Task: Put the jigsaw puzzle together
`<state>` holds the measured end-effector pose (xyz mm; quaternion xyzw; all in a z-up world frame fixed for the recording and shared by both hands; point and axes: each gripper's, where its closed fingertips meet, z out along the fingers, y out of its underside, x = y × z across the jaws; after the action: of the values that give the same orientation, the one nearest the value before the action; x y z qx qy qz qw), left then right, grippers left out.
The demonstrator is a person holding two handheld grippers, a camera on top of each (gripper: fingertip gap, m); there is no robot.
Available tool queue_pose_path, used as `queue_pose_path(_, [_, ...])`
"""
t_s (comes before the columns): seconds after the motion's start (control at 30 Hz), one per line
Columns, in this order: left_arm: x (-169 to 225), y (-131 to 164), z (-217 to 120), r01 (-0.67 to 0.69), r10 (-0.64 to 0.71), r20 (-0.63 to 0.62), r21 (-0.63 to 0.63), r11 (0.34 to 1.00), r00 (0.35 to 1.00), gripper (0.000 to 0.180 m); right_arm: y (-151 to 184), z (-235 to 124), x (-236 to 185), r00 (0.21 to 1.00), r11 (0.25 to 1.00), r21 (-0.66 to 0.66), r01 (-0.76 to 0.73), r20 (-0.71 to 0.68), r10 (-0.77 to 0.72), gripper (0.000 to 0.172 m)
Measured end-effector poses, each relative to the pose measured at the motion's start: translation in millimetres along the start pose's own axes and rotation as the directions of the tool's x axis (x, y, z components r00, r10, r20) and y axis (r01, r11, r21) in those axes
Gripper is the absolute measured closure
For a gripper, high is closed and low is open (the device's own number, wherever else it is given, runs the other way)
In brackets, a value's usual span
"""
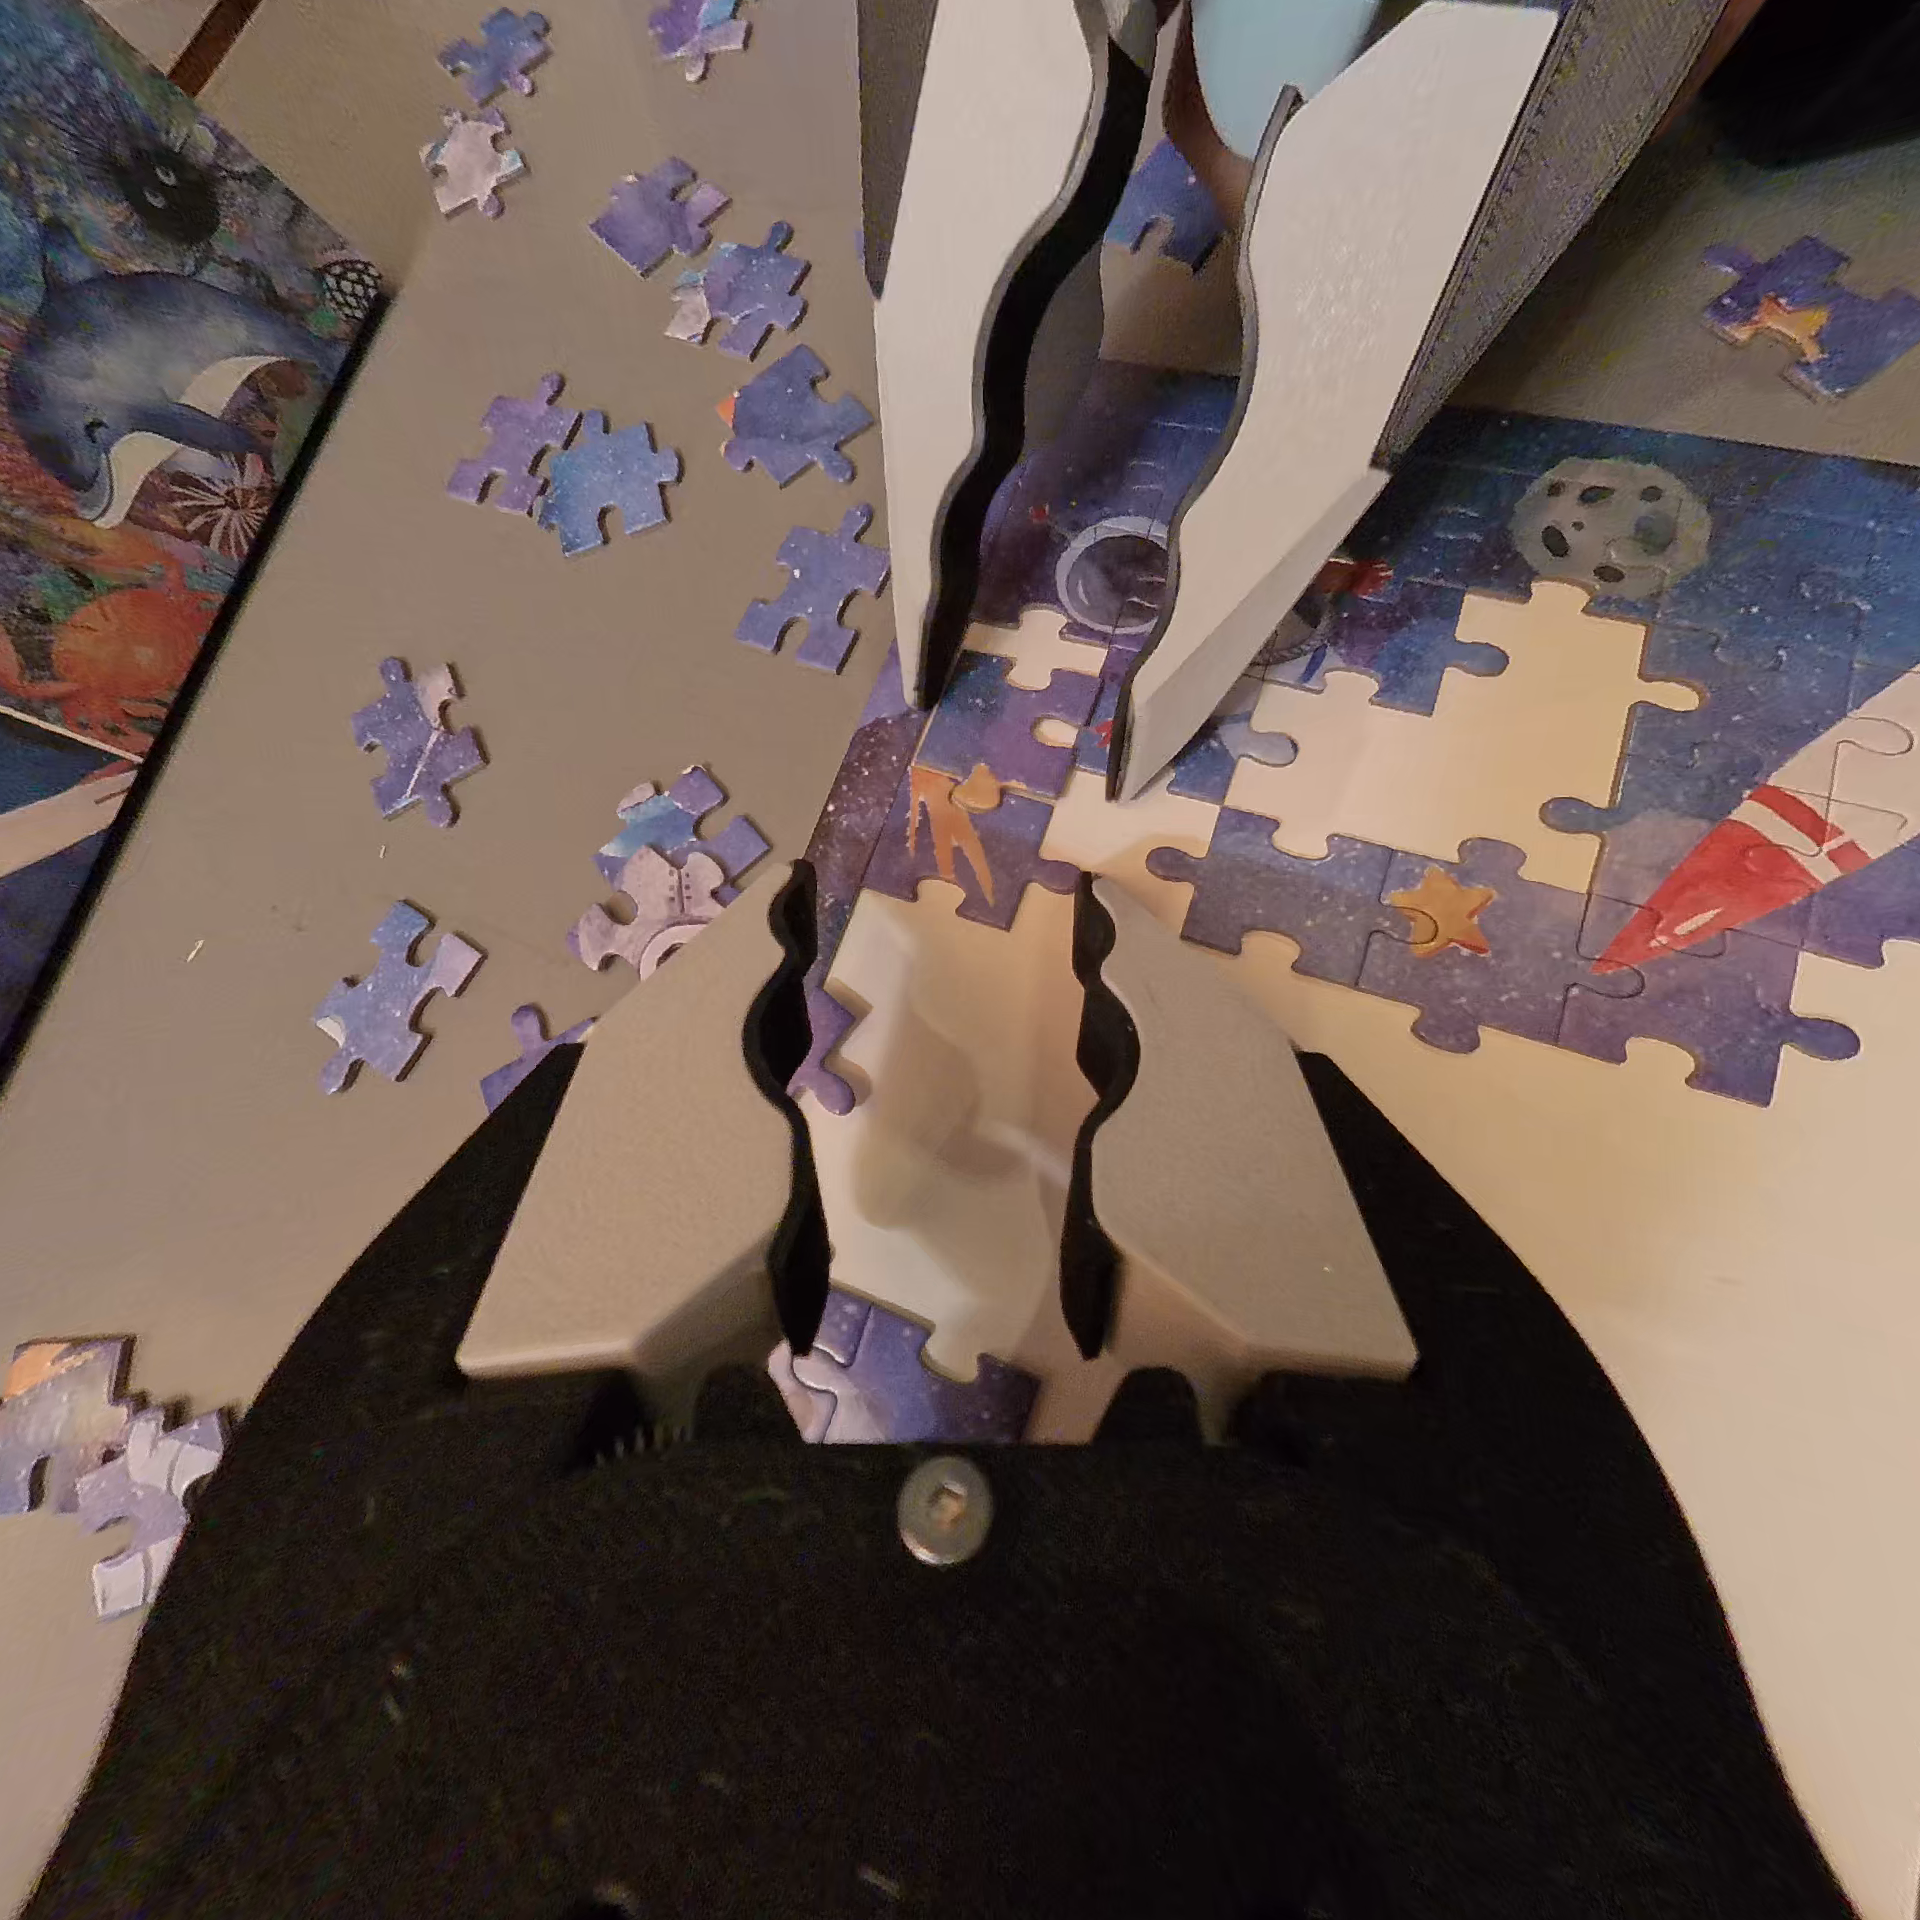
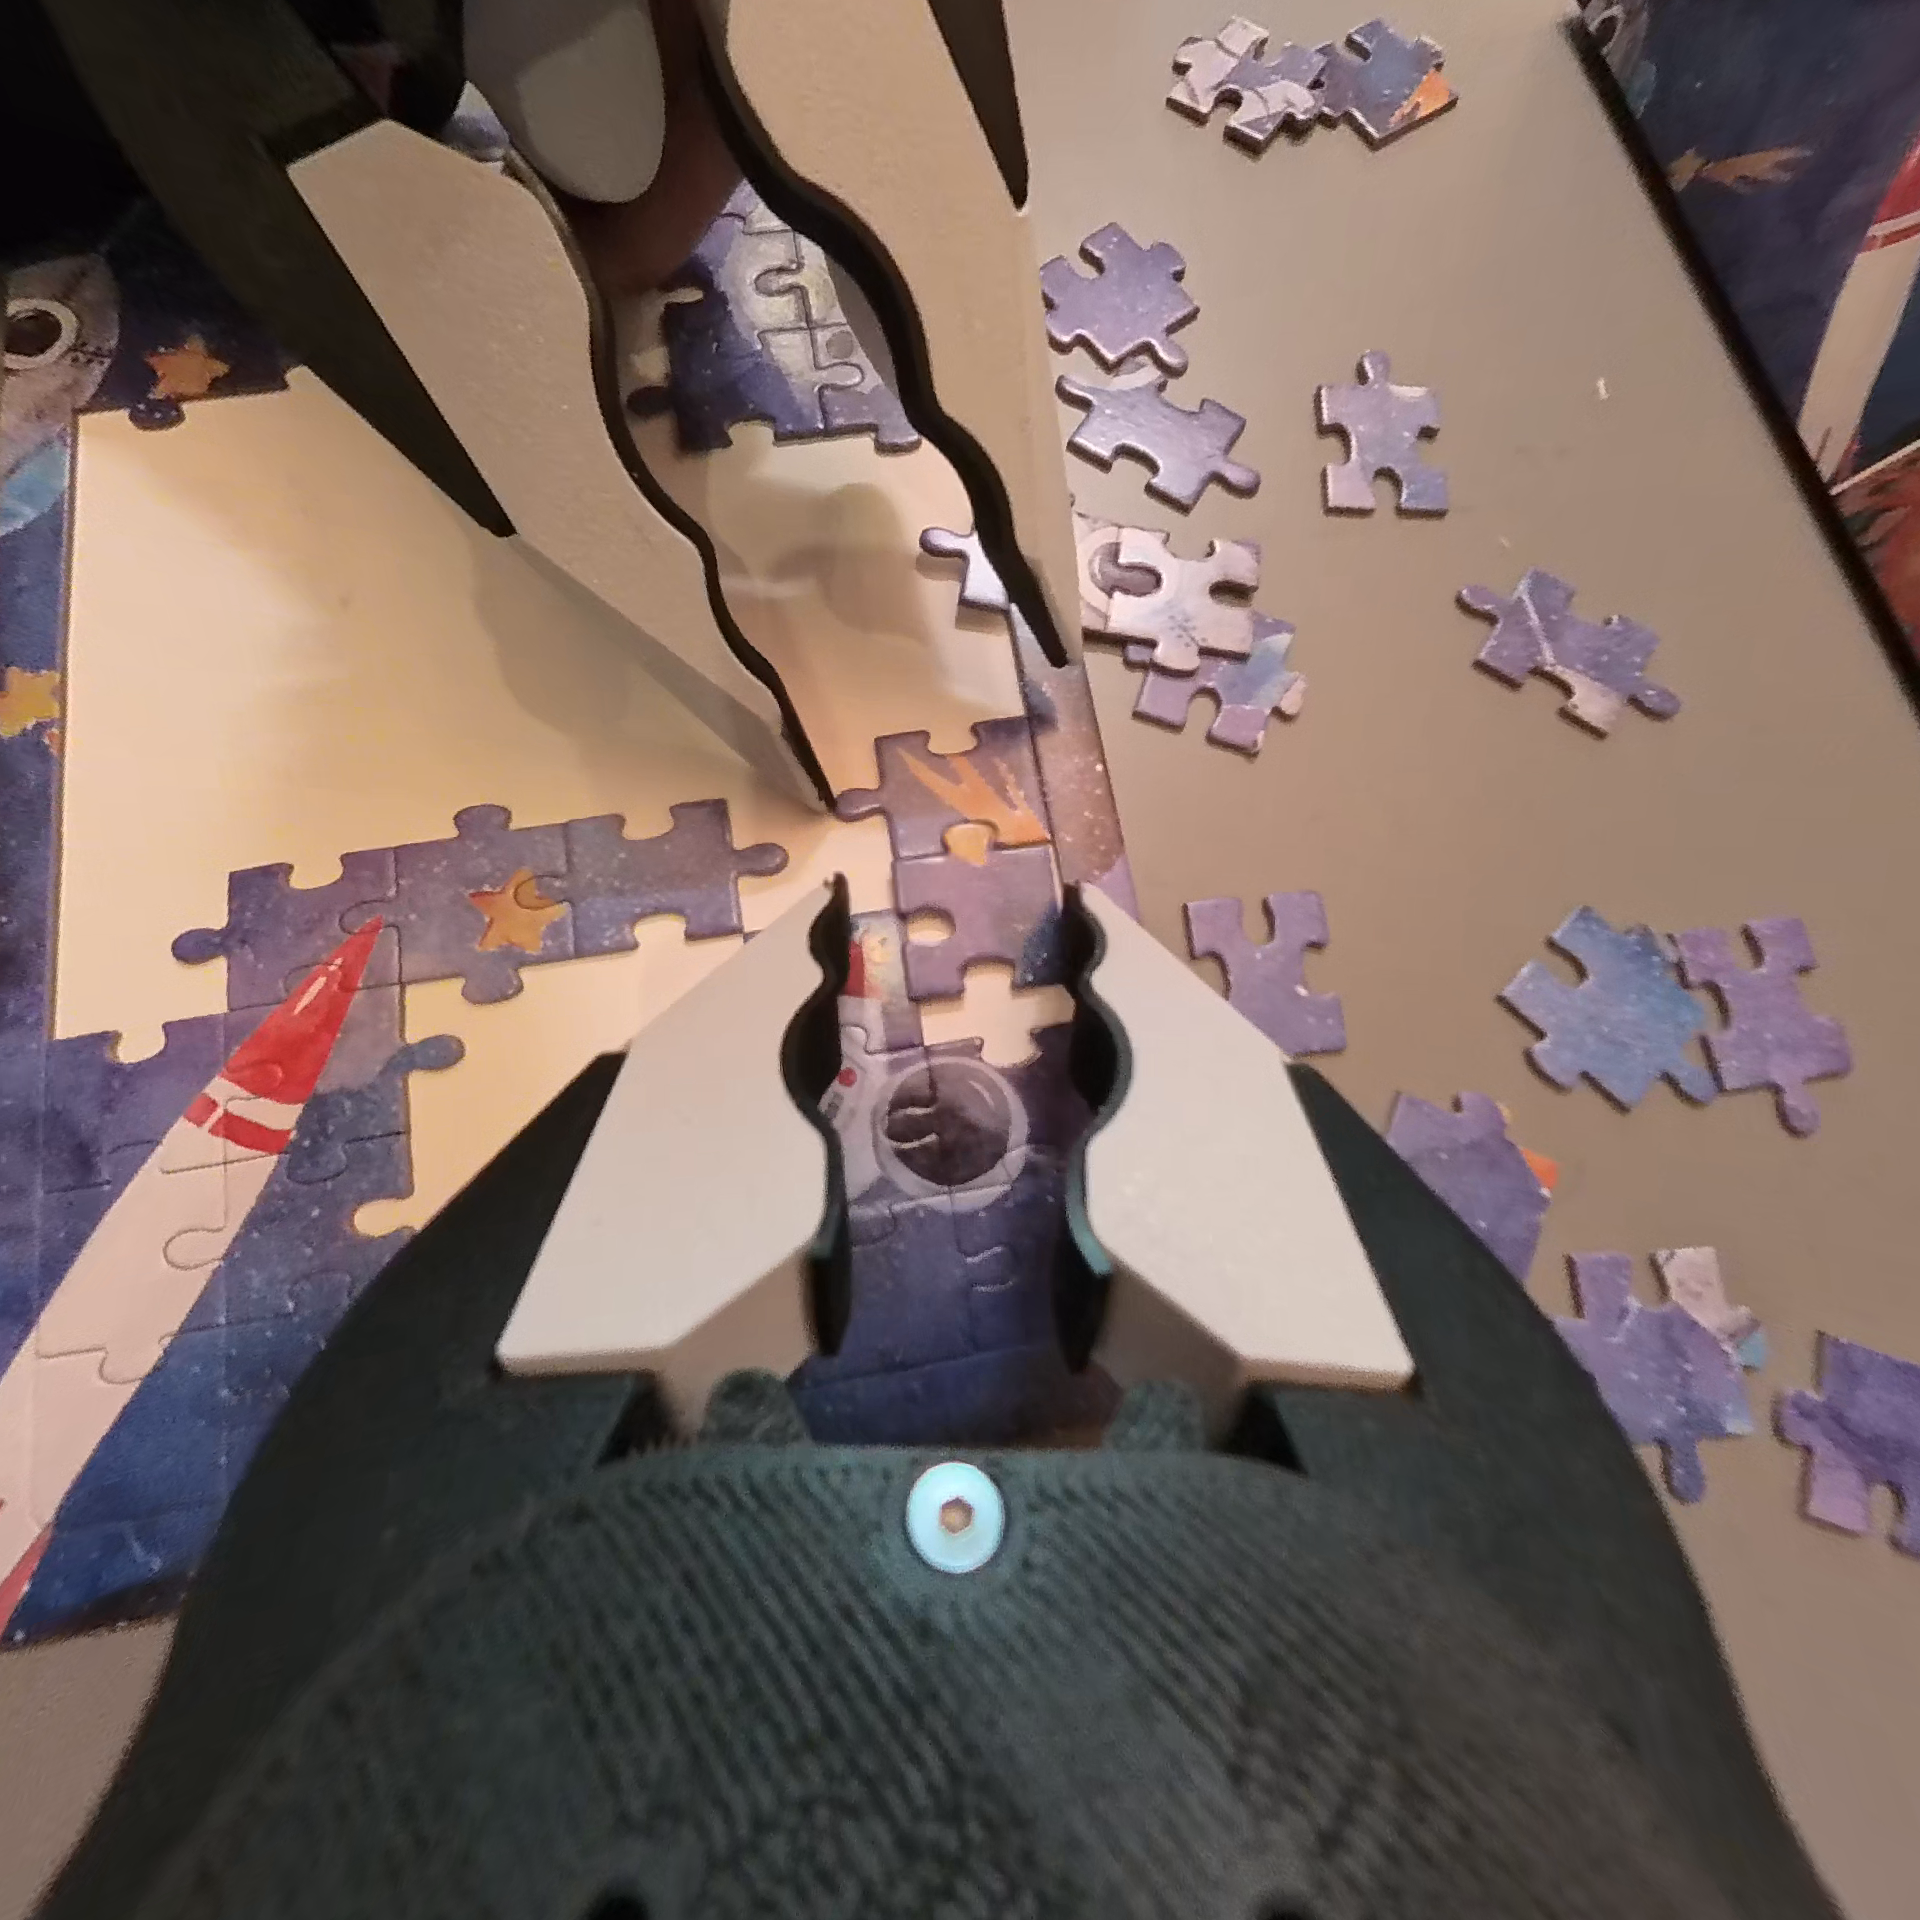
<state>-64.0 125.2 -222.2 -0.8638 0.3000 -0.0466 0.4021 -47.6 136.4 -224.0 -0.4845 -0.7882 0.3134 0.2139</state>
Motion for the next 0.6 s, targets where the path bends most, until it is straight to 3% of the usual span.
queue_pose_path(0.3, [0.1,-0.1,0.0,0.0,0.0,-0.001,0.001,1.0,1.0,0.133,-1.7,-7.5,3.4,0.998,0.999,0.016,0.035,-0.043,-0.035,0.134])
queue_pose_path(0.6, [0.5,-0.2,-0.1,-0.004,0.004,0.002,-0.001,1.0,1.0,0.133,-4.4,-20.0,13.4,0.994,0.998,0.068,0.012,-0.106,-0.005,0.158])
